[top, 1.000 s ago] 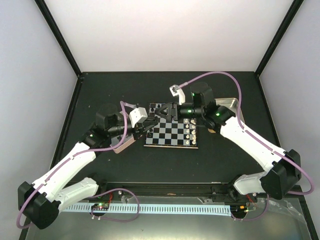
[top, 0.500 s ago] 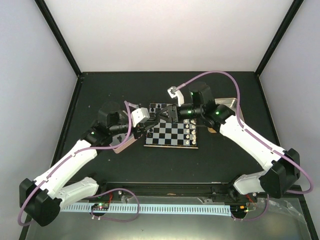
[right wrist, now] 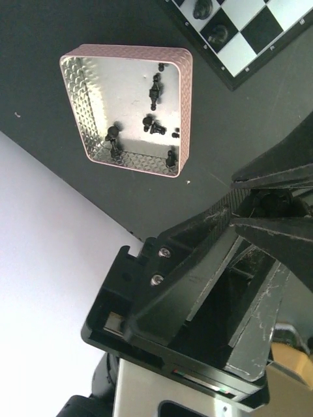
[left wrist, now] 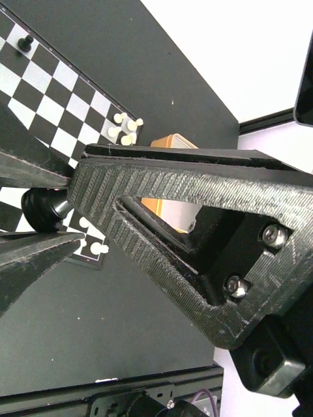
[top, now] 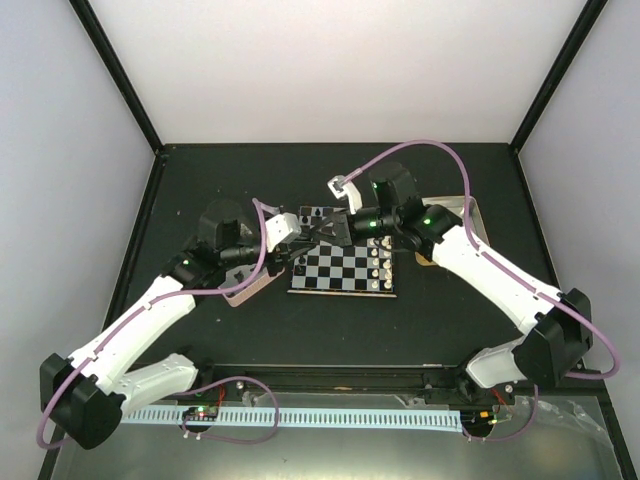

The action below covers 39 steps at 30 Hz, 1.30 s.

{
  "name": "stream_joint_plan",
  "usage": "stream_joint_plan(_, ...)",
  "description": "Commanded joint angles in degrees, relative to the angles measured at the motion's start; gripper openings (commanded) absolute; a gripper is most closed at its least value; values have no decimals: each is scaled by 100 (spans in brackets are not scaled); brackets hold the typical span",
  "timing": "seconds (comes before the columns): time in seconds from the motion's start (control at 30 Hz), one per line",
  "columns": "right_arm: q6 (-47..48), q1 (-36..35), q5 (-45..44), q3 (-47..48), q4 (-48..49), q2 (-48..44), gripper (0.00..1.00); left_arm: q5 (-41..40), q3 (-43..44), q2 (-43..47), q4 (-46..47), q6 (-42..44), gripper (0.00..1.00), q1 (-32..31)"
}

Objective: Set up the chess pieces on the board
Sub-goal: Place the chess piece on the chessboard.

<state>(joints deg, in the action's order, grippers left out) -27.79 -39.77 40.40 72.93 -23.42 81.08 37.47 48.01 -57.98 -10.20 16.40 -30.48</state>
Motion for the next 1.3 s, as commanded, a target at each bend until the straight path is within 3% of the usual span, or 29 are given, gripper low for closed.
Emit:
stream_joint_plan(0.0,-30,-44,195,129,-108,109,5,-121,318,-3,115,4,18,-26)
stream_joint_plan(0.07,-102,-46,131,143,-42,106,2,-227,338,12,123,-81,24,-20)
stream_joint_plan(0.23,-270,-42,-625,28,408,-41,1,-1032,297,39,67,-711,66,-19)
stream_joint_plan(0.37,-86,-48,-1808,-212,635,-57,2,-1962,187,136,-307,-1381,85,-11)
stream_joint_plan(0.53,201,-183,-2949,-663,1083,100,2,-3652,-259,742,-175,-3012,90,148)
stream_joint_plan(0.73,952,-984,-4170,-895,1441,647,2,-4140,-484,1616,-407,-4124,99,847)
stream_joint_plan(0.9,1164,-1551,-4692,-907,1605,1156,2,-4075,-442,1944,-727,-4210,99,1266)
stream_joint_plan(1.27,1144,-2070,-5323,-1237,2319,1938,3,-3832,-498,1926,-892,-4043,99,1325)
